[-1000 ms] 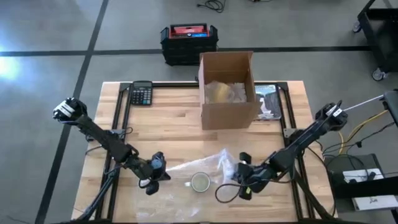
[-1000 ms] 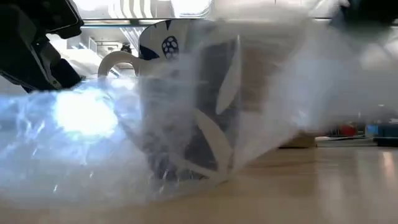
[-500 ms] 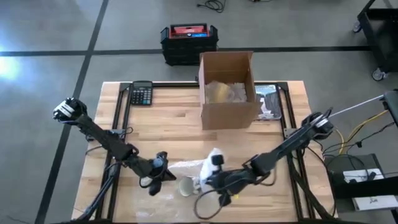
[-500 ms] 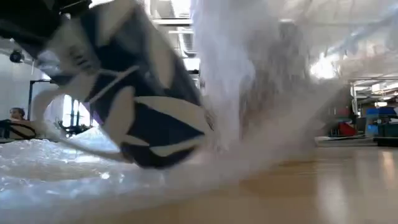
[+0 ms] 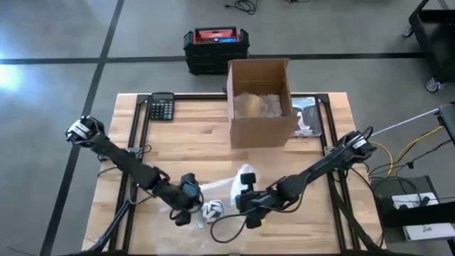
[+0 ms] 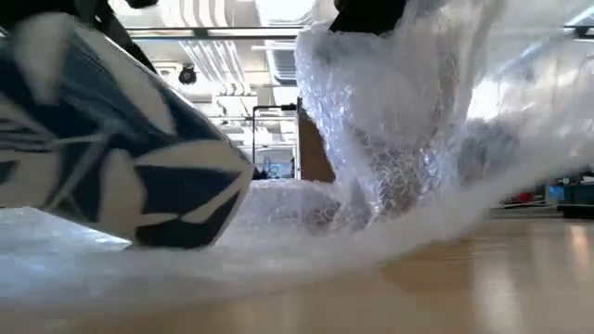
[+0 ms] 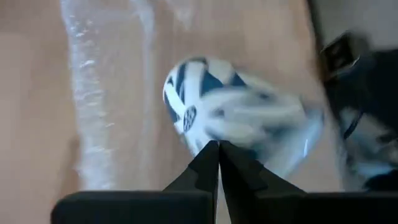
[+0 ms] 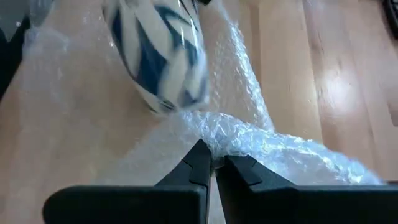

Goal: Wrap mug
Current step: Wrap the blue patterned mug with the transparent bubble wrap

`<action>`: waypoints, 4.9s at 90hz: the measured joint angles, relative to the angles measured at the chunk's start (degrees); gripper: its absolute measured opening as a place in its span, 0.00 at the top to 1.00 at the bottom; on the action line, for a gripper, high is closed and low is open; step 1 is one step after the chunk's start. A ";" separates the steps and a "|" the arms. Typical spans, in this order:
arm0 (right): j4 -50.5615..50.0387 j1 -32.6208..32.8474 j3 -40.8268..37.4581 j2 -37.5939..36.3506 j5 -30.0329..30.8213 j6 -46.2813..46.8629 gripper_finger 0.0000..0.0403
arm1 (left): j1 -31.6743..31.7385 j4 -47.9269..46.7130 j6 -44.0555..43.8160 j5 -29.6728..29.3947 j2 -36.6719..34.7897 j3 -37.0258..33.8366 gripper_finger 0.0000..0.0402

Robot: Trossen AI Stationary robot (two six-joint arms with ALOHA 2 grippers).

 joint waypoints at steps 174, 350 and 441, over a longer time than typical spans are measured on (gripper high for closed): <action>9.01 -2.26 -0.06 5.55 -4.02 -3.75 1.00 | -3.14 3.58 2.66 -2.87 3.19 2.13 1.00; -20.96 -2.03 6.72 -0.44 -10.13 8.19 1.00 | 5.51 27.01 16.82 -1.45 15.55 5.72 1.00; 23.24 -1.15 -19.63 -0.18 -7.32 20.04 1.00 | 7.27 35.60 18.98 0.73 17.33 5.90 1.00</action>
